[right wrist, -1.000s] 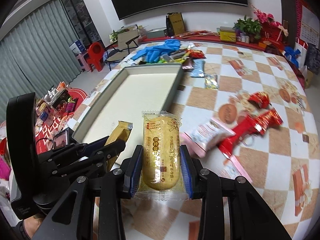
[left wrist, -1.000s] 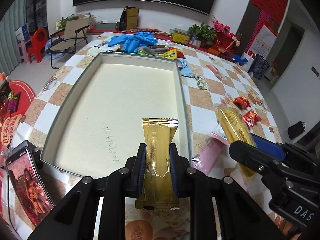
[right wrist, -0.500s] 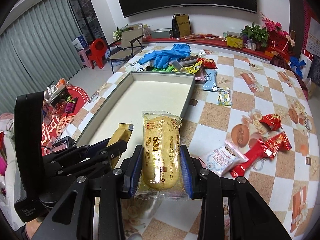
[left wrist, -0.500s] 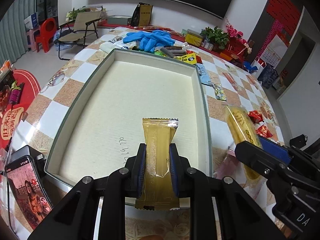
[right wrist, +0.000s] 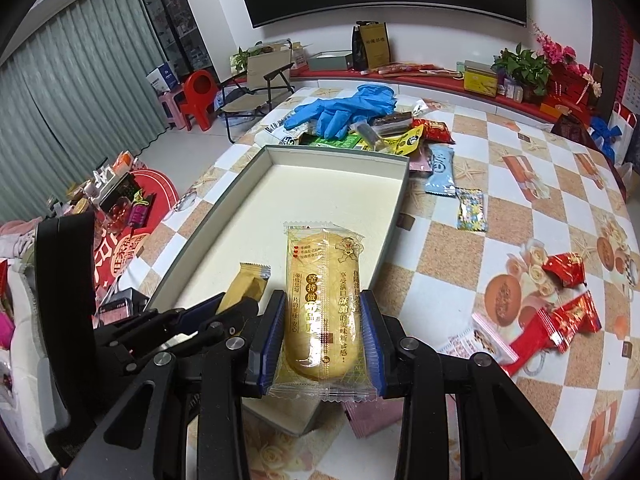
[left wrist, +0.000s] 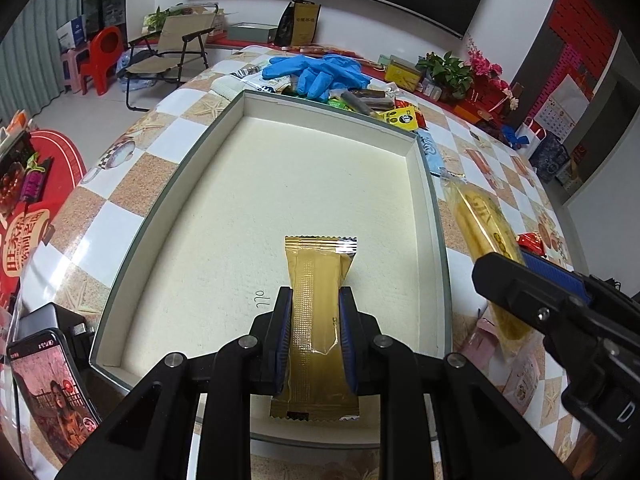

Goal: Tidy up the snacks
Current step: 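Carry both snacks over the white tray and open both tools to drop them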

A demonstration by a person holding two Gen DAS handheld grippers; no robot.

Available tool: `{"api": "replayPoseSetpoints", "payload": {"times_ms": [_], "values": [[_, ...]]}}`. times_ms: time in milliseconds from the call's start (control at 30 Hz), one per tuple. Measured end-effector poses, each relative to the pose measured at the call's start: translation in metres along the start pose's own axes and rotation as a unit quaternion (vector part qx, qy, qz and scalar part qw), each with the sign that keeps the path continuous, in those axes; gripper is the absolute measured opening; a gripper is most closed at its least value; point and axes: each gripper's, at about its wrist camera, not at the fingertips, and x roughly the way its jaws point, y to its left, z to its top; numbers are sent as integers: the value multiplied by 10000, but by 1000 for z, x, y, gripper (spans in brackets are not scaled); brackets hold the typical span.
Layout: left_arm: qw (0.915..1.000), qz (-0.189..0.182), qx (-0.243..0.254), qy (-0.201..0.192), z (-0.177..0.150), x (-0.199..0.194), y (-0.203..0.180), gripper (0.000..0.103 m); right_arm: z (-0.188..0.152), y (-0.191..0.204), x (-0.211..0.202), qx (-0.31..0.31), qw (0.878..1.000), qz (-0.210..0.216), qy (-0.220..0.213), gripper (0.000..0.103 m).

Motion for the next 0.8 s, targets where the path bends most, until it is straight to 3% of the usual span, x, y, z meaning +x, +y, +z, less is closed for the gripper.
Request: {"api": "replayPoseSetpoints", "payload": {"times_ms": [600, 800], "values": [[9996, 142, -185, 141, 14, 23, 10, 24, 21, 4, 24, -140, 9998, -67, 106, 38], [9993, 346, -134, 96, 20, 28, 10, 24, 28, 3, 30, -148, 9998, -89, 126, 38]]}}
